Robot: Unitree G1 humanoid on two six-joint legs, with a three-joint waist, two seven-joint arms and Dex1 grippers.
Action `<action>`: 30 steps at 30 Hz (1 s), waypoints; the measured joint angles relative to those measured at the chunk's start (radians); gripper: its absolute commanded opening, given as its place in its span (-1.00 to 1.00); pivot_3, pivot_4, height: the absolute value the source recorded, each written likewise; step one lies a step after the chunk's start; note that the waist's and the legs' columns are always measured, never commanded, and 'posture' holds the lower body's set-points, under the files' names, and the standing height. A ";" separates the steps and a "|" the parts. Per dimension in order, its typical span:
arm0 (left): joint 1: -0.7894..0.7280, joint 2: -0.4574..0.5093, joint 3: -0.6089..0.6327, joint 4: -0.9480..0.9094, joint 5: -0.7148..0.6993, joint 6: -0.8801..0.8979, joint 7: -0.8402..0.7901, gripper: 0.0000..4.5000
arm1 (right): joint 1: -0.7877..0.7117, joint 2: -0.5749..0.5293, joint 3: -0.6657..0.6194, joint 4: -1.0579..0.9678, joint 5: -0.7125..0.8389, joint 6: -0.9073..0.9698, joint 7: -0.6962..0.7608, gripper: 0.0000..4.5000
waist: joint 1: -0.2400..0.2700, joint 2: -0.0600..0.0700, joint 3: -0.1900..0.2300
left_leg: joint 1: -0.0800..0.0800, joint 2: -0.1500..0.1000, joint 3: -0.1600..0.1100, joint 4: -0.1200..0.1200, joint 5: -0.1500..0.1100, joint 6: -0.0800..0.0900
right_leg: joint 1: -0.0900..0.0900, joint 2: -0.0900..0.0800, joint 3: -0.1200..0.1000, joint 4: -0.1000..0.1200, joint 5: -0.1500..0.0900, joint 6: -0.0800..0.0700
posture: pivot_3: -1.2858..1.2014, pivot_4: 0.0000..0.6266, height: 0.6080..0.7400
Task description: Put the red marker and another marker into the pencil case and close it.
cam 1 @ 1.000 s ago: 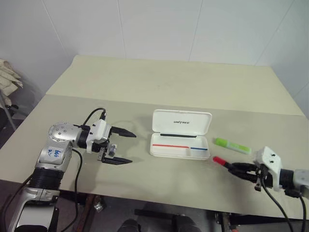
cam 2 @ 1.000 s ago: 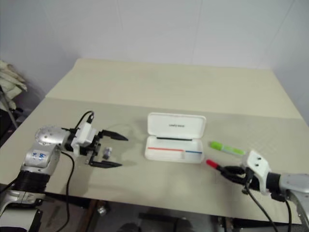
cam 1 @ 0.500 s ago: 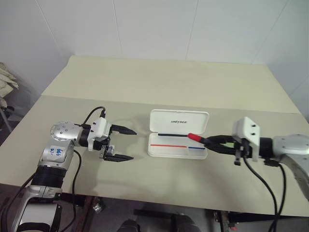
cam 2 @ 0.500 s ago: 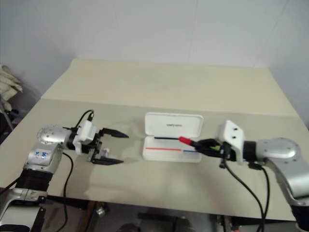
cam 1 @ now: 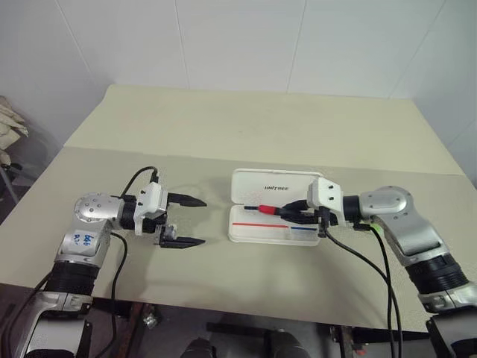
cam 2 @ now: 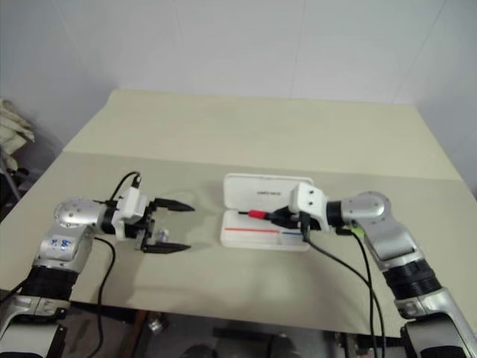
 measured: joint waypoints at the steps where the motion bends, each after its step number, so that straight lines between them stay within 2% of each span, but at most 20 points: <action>1: 0.000 0.001 0.000 -0.003 0.000 0.003 0.002 1.00 | -0.012 0.013 0.006 0.022 -0.008 -0.017 0.007 -0.74 | -0.001 0.000 0.000 | 0.000 0.000 0.000 0.000 0.000 0.000 | 0.000 0.000 0.000 0.000 0.000 0.000 | 0.03 -0.52 1.00; 9: 0.023 0.004 0.004 -0.047 -0.002 0.020 0.024 1.00 | -0.053 0.097 0.041 0.139 -0.055 -0.096 0.026 -0.74 | -0.008 0.000 0.000 | 0.000 0.000 0.000 0.000 0.000 0.000 | 0.000 0.000 0.000 0.001 0.000 0.000 | 0.03 -0.52 1.00; 20: 0.033 0.004 0.004 -0.070 -0.005 0.029 0.036 1.00 | -0.075 0.132 0.031 0.193 -0.066 -0.131 0.006 0.96 | -0.027 0.000 0.000 | 0.000 0.000 -0.002 0.000 0.000 0.000 | -0.001 0.000 0.001 0.001 0.000 0.000 | 0.03 -0.52 1.00; 24: 0.033 0.004 0.004 -0.070 -0.006 0.029 0.035 1.00 | -0.073 0.132 -0.001 0.134 -0.024 -0.078 0.006 0.99 | -0.025 0.001 0.001 | 0.000 0.001 -0.003 0.000 0.000 0.000 | -0.001 -0.001 0.001 0.001 0.000 0.000 | 0.03 -0.52 1.00; 30: 0.031 0.003 0.003 -0.066 -0.006 0.028 0.031 1.00 | 0.011 0.086 -0.051 -0.121 0.084 0.090 0.009 0.99 | -0.020 0.001 0.001 | 0.000 0.001 -0.005 -0.001 0.000 0.000 | -0.001 -0.002 0.000 0.000 0.000 0.000 | 0.03 -0.52 1.00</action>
